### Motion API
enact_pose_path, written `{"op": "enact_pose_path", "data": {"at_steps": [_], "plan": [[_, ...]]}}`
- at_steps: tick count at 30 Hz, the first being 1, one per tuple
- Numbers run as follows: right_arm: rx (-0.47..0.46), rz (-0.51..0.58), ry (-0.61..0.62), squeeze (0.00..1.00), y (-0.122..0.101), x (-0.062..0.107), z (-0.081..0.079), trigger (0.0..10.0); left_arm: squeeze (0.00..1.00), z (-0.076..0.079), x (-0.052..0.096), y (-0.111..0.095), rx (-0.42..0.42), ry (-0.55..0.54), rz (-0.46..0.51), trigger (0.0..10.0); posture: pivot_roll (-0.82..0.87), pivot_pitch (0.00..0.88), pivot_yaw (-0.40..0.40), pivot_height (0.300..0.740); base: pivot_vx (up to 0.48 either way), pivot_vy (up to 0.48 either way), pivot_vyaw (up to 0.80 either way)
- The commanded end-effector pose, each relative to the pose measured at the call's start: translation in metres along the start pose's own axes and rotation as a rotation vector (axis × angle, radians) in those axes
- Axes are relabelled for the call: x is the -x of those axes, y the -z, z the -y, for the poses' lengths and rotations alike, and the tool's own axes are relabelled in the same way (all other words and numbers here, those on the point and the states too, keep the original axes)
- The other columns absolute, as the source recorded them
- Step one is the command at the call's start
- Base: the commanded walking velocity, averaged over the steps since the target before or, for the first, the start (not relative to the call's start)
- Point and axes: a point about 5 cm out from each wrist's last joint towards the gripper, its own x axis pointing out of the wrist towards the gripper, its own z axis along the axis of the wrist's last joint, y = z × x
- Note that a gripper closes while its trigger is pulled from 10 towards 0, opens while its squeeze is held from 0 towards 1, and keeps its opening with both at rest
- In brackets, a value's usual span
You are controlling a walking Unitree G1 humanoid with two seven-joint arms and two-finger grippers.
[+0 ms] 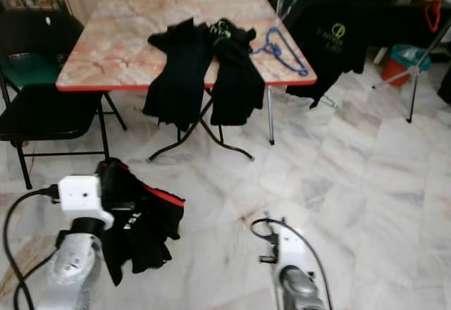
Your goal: Hang hanger
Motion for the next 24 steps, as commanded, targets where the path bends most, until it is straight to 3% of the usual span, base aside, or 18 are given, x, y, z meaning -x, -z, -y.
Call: {"op": "enact_pose_path", "data": {"at_steps": [1,24], "plan": [[-0.004,-0.004,0.031,0.0,0.0023,0.0015,0.0115,10.0,0.0,0.0042,-0.0013,-0.0059,0.018,0.003,0.029,10.0,0.07,0.073,-0.046,0.74,0.334,0.0,0.0],[-0.005,-0.006,0.028,0.0,0.0025,0.0015,0.0114,10.0,0.0,0.0013,-0.006,-0.0117,0.022,-0.017,0.047,10.0,0.07,0.075,-0.047,0.74,0.337,0.0,0.0]]}}
